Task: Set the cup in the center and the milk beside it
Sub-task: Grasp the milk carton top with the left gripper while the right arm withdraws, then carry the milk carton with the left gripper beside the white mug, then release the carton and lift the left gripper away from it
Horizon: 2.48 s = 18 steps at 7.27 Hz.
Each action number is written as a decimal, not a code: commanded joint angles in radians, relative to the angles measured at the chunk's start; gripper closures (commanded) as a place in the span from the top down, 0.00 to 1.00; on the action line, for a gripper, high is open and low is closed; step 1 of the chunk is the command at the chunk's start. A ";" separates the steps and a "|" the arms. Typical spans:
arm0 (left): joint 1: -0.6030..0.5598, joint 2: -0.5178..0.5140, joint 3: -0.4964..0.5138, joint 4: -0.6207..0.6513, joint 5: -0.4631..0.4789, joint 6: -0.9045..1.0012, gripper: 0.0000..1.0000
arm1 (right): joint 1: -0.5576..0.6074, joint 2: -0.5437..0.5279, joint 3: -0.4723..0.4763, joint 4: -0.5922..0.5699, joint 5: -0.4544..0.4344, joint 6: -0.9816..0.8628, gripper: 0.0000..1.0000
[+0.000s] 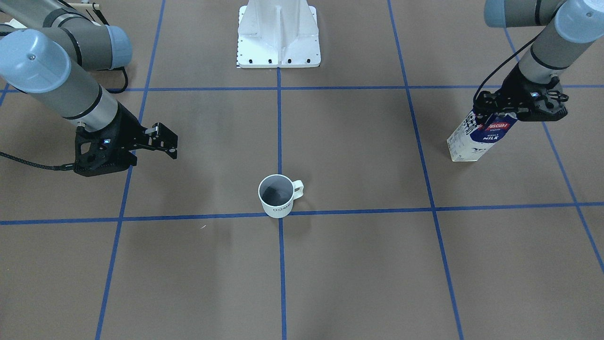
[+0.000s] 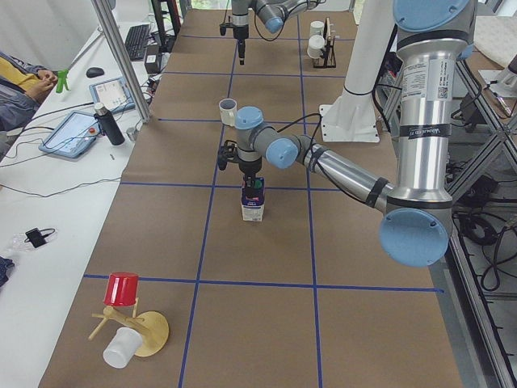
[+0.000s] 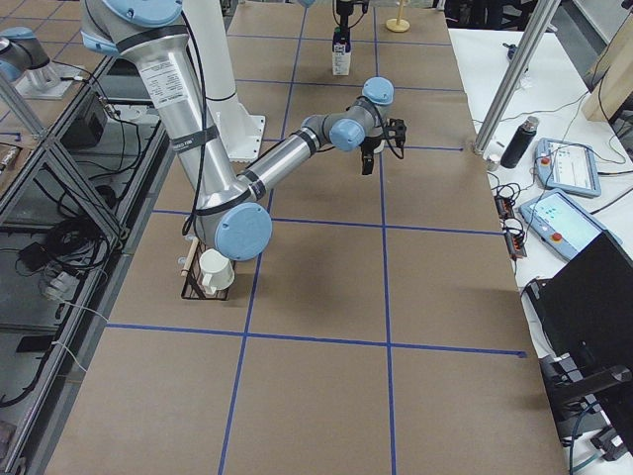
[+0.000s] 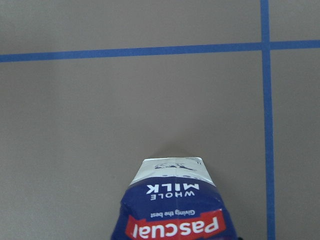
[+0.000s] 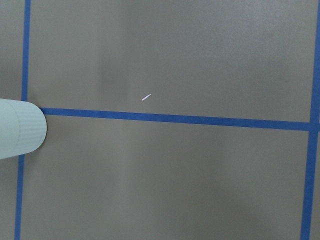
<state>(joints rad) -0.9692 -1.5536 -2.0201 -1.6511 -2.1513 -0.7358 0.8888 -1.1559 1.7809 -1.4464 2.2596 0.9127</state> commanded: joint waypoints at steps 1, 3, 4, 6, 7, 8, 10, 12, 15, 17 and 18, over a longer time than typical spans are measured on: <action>-0.005 0.000 -0.024 0.005 -0.002 0.000 0.00 | 0.010 -0.004 0.009 0.000 0.000 0.000 1.00; -0.023 -0.078 -0.130 0.150 -0.004 0.000 0.00 | 0.044 -0.065 0.053 0.000 0.002 -0.003 1.00; -0.023 -0.270 -0.103 0.338 0.001 0.000 0.00 | 0.061 -0.127 0.102 0.000 0.002 -0.030 1.00; -0.011 -0.614 0.092 0.517 0.005 -0.002 0.00 | 0.091 -0.227 0.149 0.000 -0.003 -0.112 1.00; 0.048 -0.732 0.224 0.480 0.007 -0.079 0.00 | 0.107 -0.255 0.156 0.000 -0.005 -0.133 1.00; 0.084 -0.885 0.411 0.437 0.052 -0.141 0.00 | 0.108 -0.306 0.182 0.001 -0.024 -0.159 1.00; 0.119 -0.990 0.658 0.197 0.064 -0.181 0.00 | 0.130 -0.398 0.241 0.000 -0.048 -0.210 1.00; 0.154 -1.072 0.796 0.117 0.064 -0.230 0.00 | 0.128 -0.400 0.241 0.000 -0.060 -0.210 1.00; 0.164 -1.071 0.785 0.117 0.064 -0.229 0.98 | 0.128 -0.398 0.244 0.000 -0.061 -0.210 1.00; 0.095 -1.032 0.683 0.146 0.036 -0.221 0.98 | 0.127 -0.395 0.239 0.000 -0.066 -0.210 1.00; 0.031 -0.908 0.484 0.224 -0.049 -0.199 0.98 | 0.127 -0.393 0.239 0.000 -0.066 -0.210 1.00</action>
<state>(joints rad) -0.8701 -2.5684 -1.3549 -1.4940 -2.1269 -0.9537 1.0157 -1.5513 2.0208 -1.4465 2.1951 0.7026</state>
